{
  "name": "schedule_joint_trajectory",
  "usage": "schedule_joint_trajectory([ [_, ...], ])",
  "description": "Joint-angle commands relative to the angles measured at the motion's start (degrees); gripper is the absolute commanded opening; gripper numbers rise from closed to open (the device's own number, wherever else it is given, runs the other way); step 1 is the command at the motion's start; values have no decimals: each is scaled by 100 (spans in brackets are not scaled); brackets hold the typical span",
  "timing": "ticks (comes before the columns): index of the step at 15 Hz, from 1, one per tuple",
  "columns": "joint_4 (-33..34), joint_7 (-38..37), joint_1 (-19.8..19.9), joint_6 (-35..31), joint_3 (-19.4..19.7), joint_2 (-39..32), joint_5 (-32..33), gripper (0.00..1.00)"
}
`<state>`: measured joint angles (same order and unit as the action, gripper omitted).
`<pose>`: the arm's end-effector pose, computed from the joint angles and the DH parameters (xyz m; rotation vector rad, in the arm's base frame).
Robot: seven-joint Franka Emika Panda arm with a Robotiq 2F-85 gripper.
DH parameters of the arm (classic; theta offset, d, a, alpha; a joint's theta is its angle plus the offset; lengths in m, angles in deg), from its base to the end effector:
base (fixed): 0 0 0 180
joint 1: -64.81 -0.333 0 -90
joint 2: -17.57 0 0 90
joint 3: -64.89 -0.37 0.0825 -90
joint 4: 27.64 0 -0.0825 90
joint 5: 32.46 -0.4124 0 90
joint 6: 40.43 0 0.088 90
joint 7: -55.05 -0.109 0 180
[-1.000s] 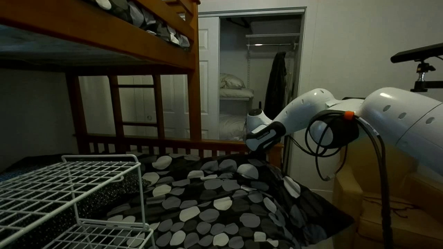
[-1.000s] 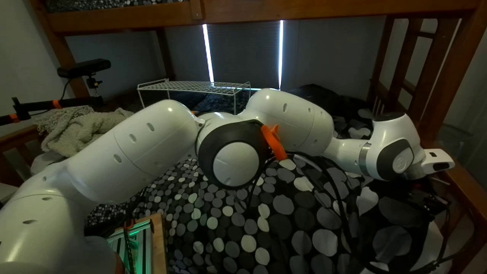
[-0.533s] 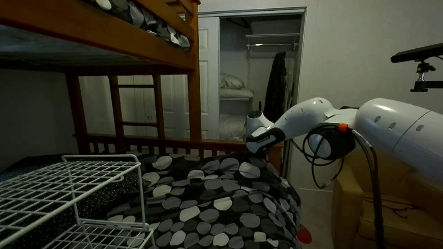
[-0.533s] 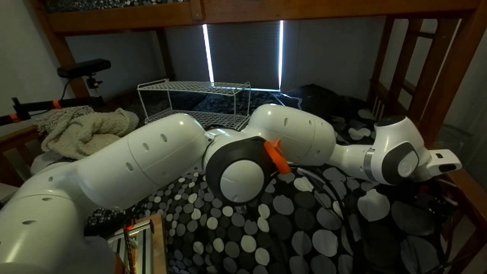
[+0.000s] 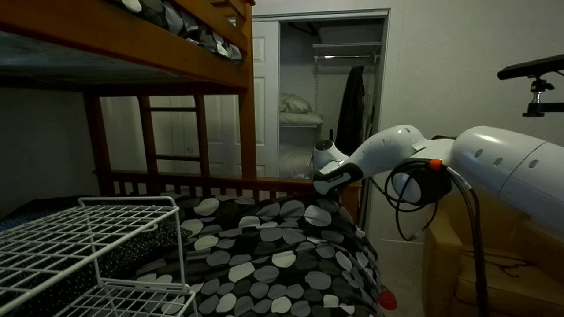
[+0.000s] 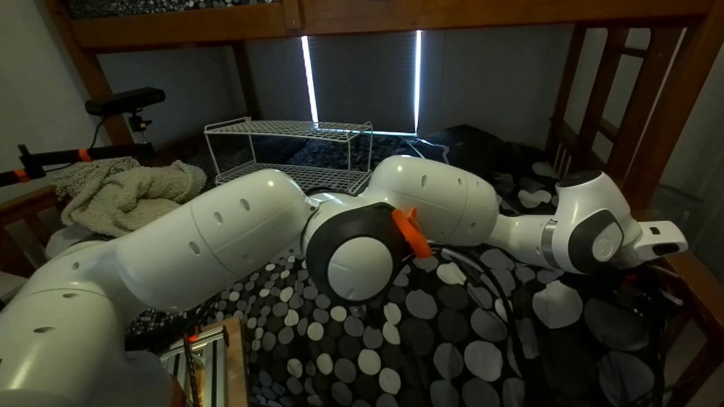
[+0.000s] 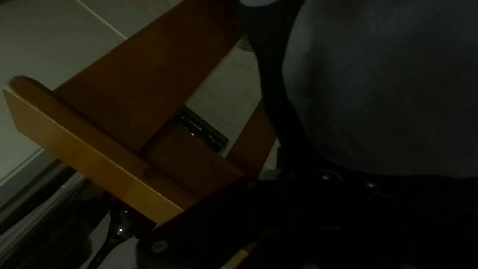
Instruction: Move the object forward and cover it with the blanket
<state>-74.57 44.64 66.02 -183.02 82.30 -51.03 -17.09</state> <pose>0.9003 -0.1460 0.2487 2.5923 -0.0905 0.6345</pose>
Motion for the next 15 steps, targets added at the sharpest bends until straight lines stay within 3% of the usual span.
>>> schedule_joint_trajectory([
  [1,618,-875,8,-128,369,-474,33,1],
  [6,1096,-1727,6,-2,653,-839,48,1],
  [7,1137,-1836,12,6,667,-867,32,29],
  [9,1158,-2040,17,89,634,-834,-42,34],
  [15,1047,-2007,49,399,441,-505,-173,81],
])
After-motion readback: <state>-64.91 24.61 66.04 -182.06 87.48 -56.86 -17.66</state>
